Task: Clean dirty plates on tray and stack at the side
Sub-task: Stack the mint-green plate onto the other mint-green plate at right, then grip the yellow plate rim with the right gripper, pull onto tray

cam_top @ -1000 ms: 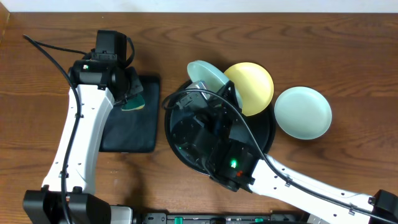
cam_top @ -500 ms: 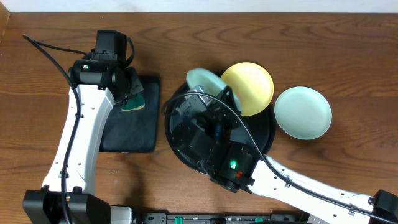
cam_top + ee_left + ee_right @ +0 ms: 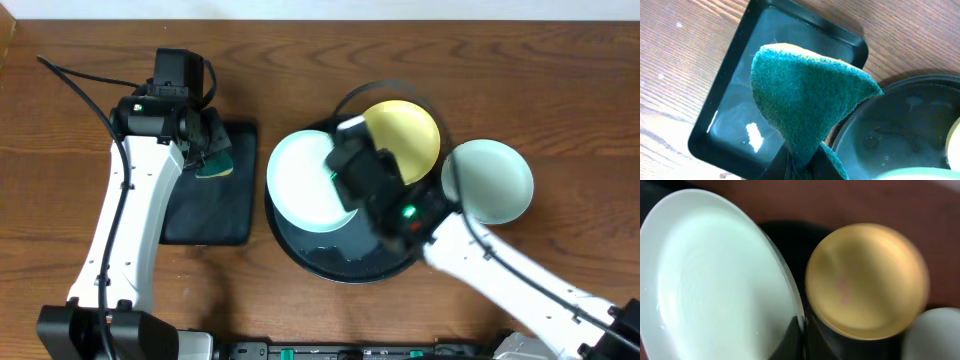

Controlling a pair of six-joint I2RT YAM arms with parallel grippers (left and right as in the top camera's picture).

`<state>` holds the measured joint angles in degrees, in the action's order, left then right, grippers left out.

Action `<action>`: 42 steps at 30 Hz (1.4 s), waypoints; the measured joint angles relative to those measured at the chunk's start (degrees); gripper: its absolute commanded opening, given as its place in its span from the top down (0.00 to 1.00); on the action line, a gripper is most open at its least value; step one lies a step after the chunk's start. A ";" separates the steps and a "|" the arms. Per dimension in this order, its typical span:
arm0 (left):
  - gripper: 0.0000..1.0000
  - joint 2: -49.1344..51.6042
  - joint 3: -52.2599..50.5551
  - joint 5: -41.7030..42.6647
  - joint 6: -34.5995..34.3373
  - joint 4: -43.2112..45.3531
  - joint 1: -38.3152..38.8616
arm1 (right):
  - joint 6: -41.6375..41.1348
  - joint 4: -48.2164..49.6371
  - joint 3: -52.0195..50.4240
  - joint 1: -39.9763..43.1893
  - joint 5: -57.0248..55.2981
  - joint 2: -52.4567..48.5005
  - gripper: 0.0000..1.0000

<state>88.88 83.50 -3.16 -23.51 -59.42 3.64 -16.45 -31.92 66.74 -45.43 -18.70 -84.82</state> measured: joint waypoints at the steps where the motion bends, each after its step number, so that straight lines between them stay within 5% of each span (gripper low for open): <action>1: 0.93 0.00 0.00 0.00 0.00 0.00 0.00 | -0.39 -0.04 0.00 2.21 3.54 0.33 0.99; 10: 0.92 0.00 0.00 0.00 0.00 0.00 0.00 | -2.25 -7.37 0.00 27.28 24.61 11.54 0.99; 20: 0.93 0.00 0.00 0.00 0.00 -0.02 0.00 | -1.92 -18.51 -0.02 51.82 25.20 15.61 0.99; 42: 0.92 0.00 0.00 0.00 0.00 0.00 0.00 | -0.46 -10.38 -8.37 63.47 20.09 -3.72 0.99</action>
<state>88.88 83.50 -3.16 -23.51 -59.42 3.64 -16.91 -42.30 58.37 18.04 1.39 -88.53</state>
